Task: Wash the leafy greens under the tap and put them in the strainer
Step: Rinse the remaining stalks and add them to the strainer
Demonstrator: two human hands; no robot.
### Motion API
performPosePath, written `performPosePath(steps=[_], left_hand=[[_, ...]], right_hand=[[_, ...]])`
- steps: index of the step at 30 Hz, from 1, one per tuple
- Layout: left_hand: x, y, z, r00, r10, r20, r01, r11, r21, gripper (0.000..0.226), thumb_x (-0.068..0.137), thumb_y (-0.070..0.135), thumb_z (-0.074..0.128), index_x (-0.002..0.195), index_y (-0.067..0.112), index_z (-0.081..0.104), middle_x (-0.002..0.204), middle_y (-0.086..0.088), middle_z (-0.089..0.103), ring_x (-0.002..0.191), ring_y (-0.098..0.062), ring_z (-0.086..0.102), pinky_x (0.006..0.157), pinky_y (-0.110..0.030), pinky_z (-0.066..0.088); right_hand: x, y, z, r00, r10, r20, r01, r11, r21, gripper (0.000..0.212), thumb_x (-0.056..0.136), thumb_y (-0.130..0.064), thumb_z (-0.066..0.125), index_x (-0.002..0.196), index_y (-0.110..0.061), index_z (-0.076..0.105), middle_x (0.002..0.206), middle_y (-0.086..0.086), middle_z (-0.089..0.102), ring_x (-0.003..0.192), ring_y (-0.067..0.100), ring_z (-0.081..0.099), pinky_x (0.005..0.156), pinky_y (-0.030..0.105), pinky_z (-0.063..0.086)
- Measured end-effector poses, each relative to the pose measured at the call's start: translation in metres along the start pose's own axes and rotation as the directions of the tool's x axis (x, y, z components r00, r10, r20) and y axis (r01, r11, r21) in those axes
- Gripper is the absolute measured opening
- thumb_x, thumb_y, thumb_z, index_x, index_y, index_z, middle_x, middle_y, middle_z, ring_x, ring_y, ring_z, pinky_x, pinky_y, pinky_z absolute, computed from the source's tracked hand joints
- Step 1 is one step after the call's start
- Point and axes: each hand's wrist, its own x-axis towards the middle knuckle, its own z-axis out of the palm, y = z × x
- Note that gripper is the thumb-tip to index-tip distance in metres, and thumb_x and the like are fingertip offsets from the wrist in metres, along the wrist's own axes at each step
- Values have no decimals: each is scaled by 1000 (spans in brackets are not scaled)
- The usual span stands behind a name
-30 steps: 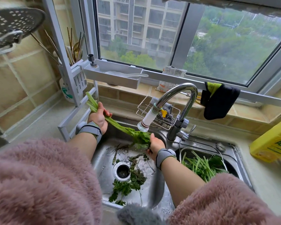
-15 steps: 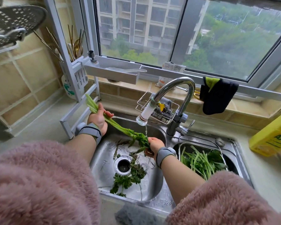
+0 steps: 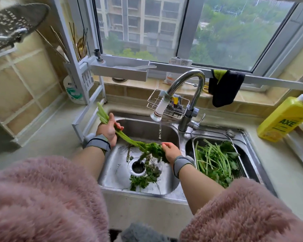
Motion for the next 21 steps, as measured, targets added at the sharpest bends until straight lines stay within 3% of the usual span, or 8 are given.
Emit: performPosePath(steps=[3,6,8,10,13,16,21], left_hand=[[-4,5,-9,1000,0,30,0,1000,14,40,99,29,41,63,12,38,30,8,42,29,-2,43,54,-22,45],[-16,0,-3,994,-23,109,20,999,32,40,99,29,40,63,12,38,30,9,42,29,-2,43,59,-24,43],[-26,-7,6,984,-52,168,37,995,92,40,98,29,41,63,11,39,31,8,44,31,-2,46,61,-25,43],[-40,-15,23,962,-91,259,55,988,144,40,98,29,42,62,10,41,34,7,47,34,-4,49,65,-28,44],[-63,-29,56,914,-146,379,70,976,205,39,97,27,43,63,8,42,37,5,49,43,-12,53,68,-35,45],[-82,-46,89,869,-173,463,68,970,235,40,97,27,44,62,6,42,38,3,51,38,-9,53,71,-39,49],[-111,-83,162,814,-302,496,92,910,404,40,97,29,45,66,5,44,42,-5,50,34,-16,54,44,-28,54]], right_hand=[[-12,5,8,1000,20,23,-20,1000,10,31,96,-23,48,119,-6,60,113,10,62,95,20,55,66,22,41],[-28,11,-3,996,67,-52,-63,995,79,27,94,-24,50,114,-10,64,100,5,61,82,18,56,56,11,42],[-35,13,-16,992,75,-103,-67,994,82,26,93,-19,51,113,-8,65,104,5,63,91,21,58,74,18,49],[-43,16,-40,981,92,-173,-69,989,132,25,91,-16,54,111,-6,67,112,13,66,98,25,59,90,30,48],[-51,22,-81,955,85,-284,-40,986,161,23,90,-13,57,107,-3,68,103,9,65,94,21,56,82,28,44],[-57,31,-119,935,78,-347,-43,993,107,17,89,-16,58,100,-10,69,96,4,61,97,22,55,85,29,43],[-62,70,-188,940,76,-333,-112,990,-90,24,90,-22,55,99,-5,69,103,12,66,100,29,58,85,33,46]])
